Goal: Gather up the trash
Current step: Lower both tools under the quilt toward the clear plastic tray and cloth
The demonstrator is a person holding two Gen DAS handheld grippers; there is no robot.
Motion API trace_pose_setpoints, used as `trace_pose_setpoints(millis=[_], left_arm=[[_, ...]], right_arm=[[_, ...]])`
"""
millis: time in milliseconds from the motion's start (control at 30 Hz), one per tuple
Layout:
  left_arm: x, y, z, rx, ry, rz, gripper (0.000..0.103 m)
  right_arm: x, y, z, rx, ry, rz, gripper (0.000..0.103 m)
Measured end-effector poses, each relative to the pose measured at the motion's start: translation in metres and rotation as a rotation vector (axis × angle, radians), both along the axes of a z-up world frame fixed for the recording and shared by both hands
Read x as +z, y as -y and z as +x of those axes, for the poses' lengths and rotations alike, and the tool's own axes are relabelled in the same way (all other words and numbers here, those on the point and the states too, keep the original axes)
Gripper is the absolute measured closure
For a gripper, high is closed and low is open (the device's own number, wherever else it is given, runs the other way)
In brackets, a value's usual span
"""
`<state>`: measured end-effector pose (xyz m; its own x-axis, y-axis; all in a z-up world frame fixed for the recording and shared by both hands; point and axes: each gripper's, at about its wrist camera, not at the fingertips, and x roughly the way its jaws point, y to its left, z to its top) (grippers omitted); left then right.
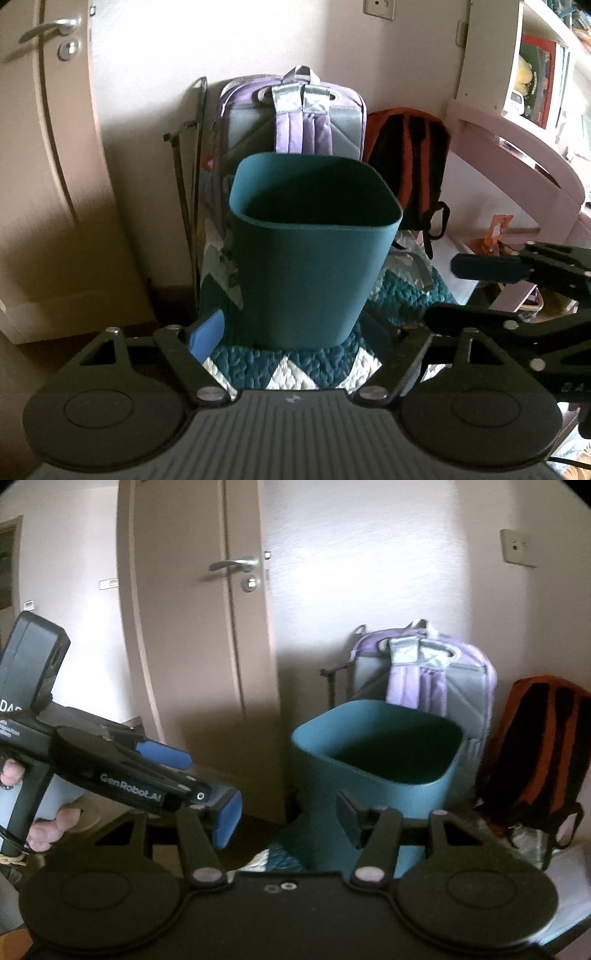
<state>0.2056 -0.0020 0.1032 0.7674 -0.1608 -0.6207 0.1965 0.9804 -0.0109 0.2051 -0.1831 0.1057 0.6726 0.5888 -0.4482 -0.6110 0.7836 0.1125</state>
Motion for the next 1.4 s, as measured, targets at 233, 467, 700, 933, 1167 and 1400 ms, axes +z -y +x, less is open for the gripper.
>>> trace_pose_setpoints(millis=[233,467,700,933,1167,1400], left_arm=[[-0.040,-0.033,-0.018,0.011,0.000,0.028,0.007],[-0.104,-0.081,-0.007,0.054,-0.067,0.036,0.006],[-0.185,-0.133,0.020,0.114,-0.173,0.044,0.006],[-0.275,-0.172,0.045,0.141,-0.290,0.043,0.006],[-0.369,-0.196,0.063,0.141,-0.439,0.073,0.006],[-0.446,-0.200,0.081,0.107,-0.542,0.111,0.006]], right_arm=[[-0.051,-0.031,-0.003,0.042,-0.078,-0.017,0.046],[-0.127,-0.059,0.013,0.023,-0.213,-0.021,0.046],[-0.220,-0.094,0.040,0.028,-0.421,-0.073,0.046],[-0.314,-0.130,0.048,0.045,-0.560,-0.169,0.046],[-0.402,-0.154,0.069,0.028,-0.658,-0.266,0.046],[-0.486,-0.167,0.096,-0.042,-0.783,-0.317,0.046]])
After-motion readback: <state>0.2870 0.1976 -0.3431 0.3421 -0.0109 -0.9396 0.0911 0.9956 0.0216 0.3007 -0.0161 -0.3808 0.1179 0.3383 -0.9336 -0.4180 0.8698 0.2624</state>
